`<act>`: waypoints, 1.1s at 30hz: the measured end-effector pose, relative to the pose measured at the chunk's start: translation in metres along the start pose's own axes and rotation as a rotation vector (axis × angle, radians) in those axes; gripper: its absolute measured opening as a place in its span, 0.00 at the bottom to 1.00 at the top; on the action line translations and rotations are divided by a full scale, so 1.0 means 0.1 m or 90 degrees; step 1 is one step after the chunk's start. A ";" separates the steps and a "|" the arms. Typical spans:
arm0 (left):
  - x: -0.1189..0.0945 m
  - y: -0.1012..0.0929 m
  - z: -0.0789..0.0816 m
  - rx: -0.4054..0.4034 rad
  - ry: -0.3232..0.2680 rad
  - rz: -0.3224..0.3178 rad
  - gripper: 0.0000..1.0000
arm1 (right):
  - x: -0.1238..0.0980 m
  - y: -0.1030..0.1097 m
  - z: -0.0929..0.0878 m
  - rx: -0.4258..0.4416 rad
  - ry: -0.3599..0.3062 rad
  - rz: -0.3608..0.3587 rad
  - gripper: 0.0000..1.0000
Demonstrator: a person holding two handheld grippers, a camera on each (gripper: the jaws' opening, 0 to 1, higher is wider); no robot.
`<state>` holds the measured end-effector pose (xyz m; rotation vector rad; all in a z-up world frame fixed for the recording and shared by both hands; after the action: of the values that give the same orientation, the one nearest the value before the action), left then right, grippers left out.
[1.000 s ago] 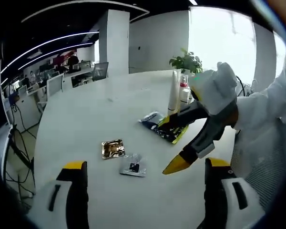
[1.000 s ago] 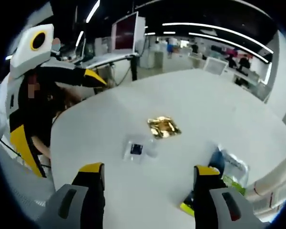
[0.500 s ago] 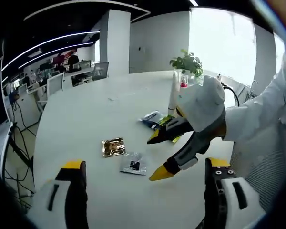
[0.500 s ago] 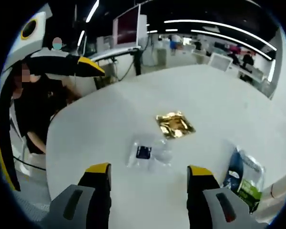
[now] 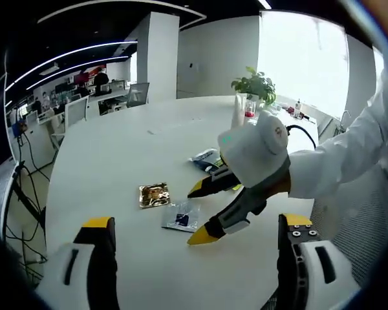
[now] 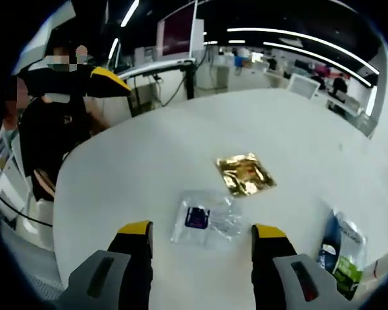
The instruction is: Arrange the skincare products in the storage area until every visible bottle or jar stands upright without overlapping.
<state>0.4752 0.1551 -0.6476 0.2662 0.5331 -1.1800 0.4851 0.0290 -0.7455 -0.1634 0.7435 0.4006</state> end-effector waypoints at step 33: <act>-0.05 0.03 -0.08 -0.022 -0.006 0.011 0.99 | 0.08 0.01 0.06 -0.026 0.010 -0.010 0.38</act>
<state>0.4743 0.1636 -0.6523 0.2355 0.5422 -1.1533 0.4937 0.0343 -0.7467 -0.2105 0.7491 0.4006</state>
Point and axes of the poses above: the point that each gripper's makers call its tool centre point, and the gripper's own axes: x roughly forward along the fingers, y roughly to its left, z roughly out of its top, the point moved 7 cm from there along -x, roughly backward along the fingers, and after that the axes turned 1 degree about -x, right-handed, at the moved point
